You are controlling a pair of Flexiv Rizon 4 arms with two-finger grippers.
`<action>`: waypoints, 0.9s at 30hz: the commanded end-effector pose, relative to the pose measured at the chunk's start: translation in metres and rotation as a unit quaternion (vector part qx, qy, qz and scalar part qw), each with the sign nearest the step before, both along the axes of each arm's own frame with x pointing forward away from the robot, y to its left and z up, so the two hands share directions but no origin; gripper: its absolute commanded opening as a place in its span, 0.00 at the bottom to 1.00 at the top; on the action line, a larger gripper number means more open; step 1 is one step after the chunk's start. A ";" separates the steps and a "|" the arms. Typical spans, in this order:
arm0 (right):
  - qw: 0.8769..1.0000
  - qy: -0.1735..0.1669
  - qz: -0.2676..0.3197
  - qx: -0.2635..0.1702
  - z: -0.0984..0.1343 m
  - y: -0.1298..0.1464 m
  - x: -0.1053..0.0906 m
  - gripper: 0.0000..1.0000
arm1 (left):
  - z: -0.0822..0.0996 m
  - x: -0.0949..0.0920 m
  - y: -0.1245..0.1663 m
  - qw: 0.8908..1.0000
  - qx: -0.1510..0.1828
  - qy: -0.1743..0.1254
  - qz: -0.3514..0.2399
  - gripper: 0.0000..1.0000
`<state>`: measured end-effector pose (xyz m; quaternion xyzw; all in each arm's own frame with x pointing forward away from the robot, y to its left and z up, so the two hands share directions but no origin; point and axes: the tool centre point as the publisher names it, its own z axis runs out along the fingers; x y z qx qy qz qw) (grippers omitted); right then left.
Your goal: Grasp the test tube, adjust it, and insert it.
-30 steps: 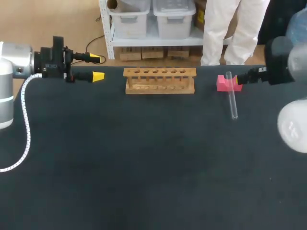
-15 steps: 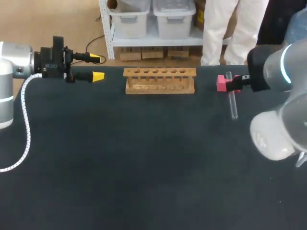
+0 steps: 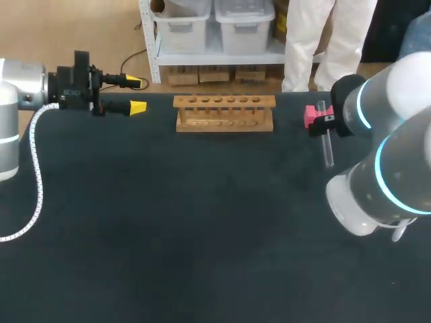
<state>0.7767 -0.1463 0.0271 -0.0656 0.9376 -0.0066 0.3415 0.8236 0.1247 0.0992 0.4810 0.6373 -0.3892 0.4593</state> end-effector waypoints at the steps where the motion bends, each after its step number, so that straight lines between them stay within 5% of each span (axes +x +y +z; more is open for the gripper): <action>1: 0.982 -0.043 -0.122 -0.139 -0.011 0.003 0.006 1.00 | -0.001 0.000 0.000 1.000 -0.001 -0.001 0.000 1.00; 27: 0.990 -0.084 -0.099 -0.061 -0.024 0.006 0.015 1.00 | -0.001 0.000 0.000 1.000 -0.001 -0.001 0.000 1.00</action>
